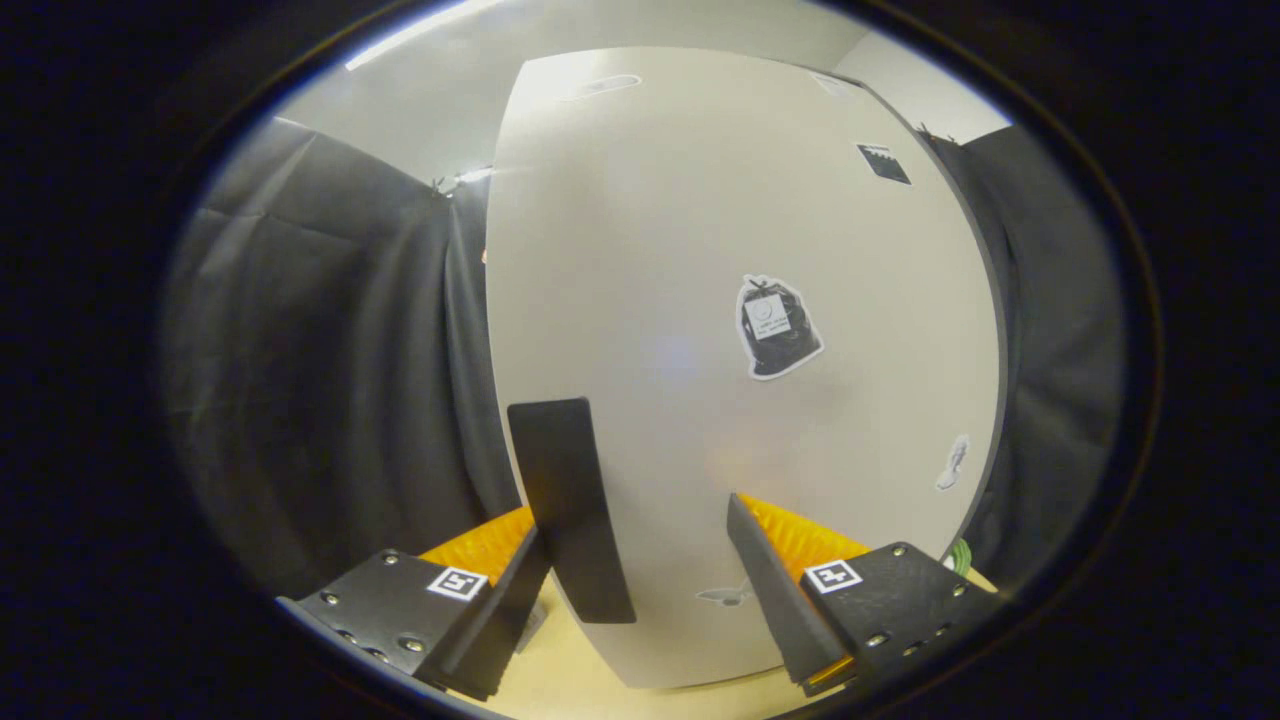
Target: Open the shoe cabinet door, grab the shoes and put them into the shoe cabinet, then close the shoe cabinet door.
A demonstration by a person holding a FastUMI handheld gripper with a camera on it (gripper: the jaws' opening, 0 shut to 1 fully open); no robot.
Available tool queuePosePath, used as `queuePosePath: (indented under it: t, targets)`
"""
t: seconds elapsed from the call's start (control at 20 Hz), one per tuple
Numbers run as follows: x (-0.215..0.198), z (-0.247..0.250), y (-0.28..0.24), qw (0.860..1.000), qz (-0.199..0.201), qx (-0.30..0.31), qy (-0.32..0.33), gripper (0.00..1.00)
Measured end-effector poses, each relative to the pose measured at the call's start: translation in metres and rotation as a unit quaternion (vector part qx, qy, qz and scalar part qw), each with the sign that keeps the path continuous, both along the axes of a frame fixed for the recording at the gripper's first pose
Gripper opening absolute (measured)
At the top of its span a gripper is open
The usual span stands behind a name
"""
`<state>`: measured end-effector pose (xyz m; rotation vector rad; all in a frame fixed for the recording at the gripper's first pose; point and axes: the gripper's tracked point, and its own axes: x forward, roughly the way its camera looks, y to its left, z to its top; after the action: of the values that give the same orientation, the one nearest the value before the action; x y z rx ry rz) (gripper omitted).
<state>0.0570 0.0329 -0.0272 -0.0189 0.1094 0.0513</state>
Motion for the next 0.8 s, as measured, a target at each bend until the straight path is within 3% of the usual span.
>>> queuePosePath:
  t: [0.8]
  targets:
    - [0.017,-0.004,0.005,0.999,-0.048,0.001,-0.011,1.0]
